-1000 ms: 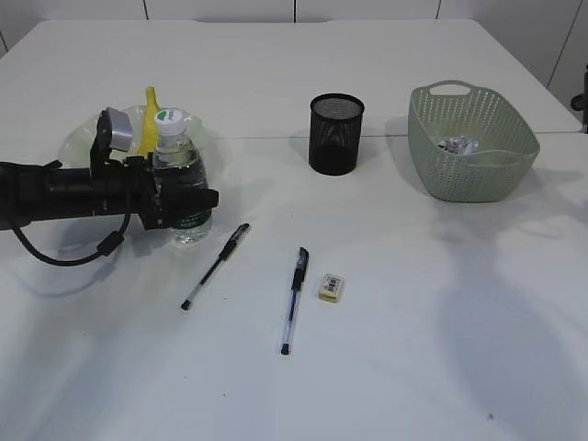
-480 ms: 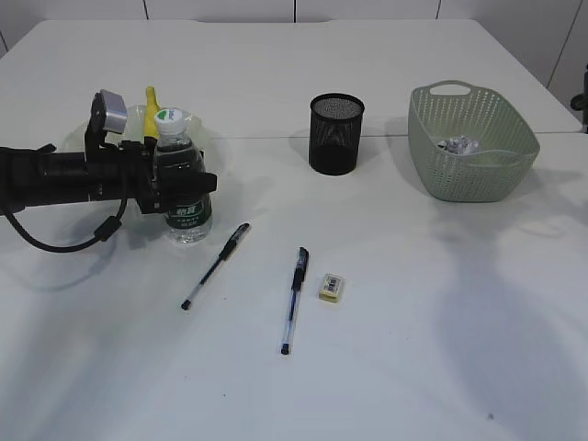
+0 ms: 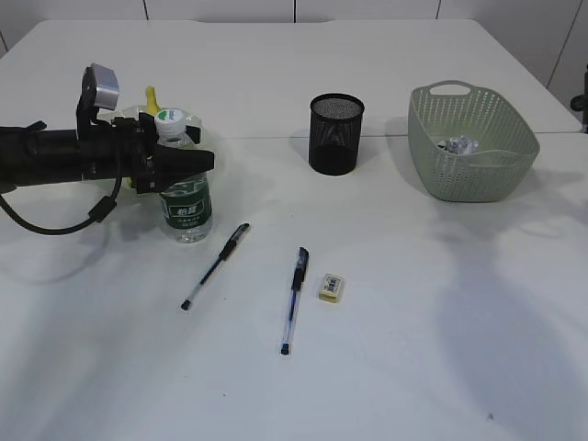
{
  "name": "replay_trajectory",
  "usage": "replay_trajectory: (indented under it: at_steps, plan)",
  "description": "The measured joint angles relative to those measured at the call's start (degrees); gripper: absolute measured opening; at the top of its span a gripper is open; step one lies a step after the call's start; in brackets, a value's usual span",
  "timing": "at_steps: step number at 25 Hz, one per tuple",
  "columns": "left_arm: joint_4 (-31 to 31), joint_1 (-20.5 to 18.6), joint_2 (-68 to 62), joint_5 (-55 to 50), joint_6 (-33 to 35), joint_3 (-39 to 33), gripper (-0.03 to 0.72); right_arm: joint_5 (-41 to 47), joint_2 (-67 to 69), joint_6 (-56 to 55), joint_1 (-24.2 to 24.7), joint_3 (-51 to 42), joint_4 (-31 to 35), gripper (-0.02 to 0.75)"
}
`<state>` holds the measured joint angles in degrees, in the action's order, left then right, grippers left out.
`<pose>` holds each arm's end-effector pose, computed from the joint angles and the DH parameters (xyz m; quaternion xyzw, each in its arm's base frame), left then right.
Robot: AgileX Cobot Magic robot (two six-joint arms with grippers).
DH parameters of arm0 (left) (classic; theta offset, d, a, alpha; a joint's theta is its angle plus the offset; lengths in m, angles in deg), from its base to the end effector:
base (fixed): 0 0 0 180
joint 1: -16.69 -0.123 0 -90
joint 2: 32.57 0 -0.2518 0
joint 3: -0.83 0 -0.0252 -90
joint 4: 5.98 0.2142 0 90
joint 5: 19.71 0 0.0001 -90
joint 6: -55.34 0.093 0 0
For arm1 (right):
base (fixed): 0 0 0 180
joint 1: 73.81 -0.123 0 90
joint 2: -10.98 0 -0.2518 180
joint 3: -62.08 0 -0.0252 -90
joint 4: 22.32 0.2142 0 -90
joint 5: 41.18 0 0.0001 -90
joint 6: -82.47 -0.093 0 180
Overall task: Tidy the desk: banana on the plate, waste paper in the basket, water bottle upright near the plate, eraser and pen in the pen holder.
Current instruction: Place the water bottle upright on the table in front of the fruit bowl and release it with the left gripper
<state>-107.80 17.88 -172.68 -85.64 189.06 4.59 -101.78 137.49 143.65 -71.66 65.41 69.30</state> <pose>0.3962 -0.0914 0.1315 0.3998 0.6505 -0.3668 0.5315 0.3766 -0.0951 0.2023 0.4453 0.6681 -0.3328 0.4946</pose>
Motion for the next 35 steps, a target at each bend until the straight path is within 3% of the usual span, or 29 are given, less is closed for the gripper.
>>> replay_trajectory:
  at_steps: [12,26,35]
  plan:
    - [0.0,0.0,5.28,0.25,-1.45,-0.12,0.528,0.0,0.0,0.88,0.0,0.0,4.24,0.528]
    - [0.04,0.0,11.7,3.3,-2.9,-0.12,0.528,0.0,0.0,13.76,-0.1,0.0,7.26,0.528]
    - [0.13,0.0,18.91,14.08,-3.0,-0.24,0.526,3.59,-0.9,23.09,-5.51,0.0,6.37,0.528]
